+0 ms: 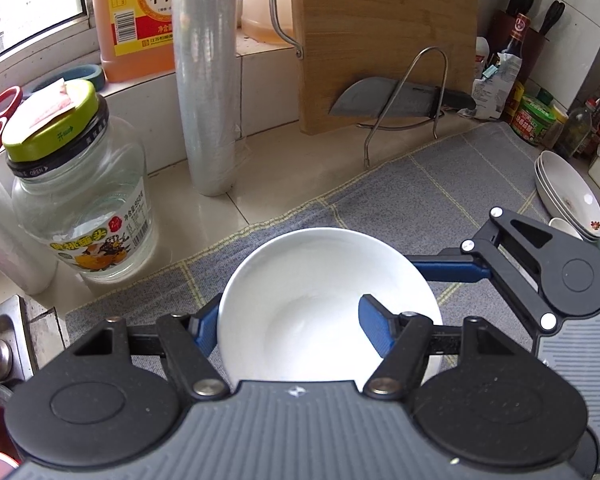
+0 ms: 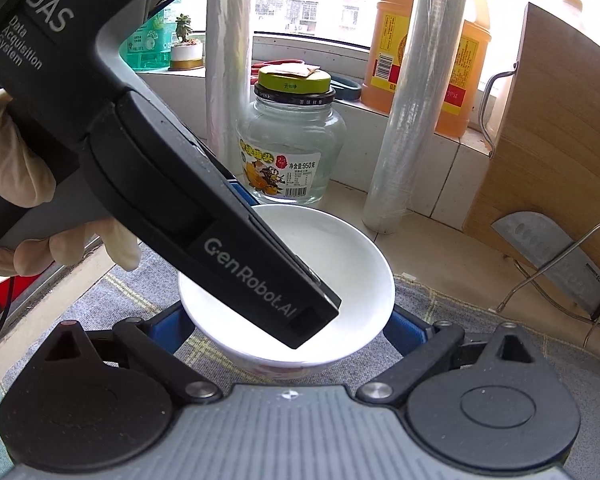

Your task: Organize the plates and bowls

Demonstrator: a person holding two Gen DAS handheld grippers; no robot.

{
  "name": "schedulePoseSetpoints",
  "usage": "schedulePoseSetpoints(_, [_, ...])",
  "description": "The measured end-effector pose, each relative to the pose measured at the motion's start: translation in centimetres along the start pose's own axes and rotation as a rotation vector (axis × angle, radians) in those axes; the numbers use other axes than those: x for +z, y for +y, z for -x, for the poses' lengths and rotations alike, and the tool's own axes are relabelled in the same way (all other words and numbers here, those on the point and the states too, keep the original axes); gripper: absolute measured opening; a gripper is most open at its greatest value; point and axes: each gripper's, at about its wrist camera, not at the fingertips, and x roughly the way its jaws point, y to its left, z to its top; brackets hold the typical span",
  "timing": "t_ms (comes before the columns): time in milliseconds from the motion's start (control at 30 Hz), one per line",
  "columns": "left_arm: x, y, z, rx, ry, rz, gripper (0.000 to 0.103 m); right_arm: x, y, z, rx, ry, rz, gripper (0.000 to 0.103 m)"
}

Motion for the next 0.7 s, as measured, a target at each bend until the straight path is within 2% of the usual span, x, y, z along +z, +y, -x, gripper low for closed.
schedulePoseSetpoints(700, [0.0,-7.8,2.9,-0.039,-0.026,-0.101,0.069,-2.5,-2.5,7.6,-0.023,-0.001,-0.071,0.101])
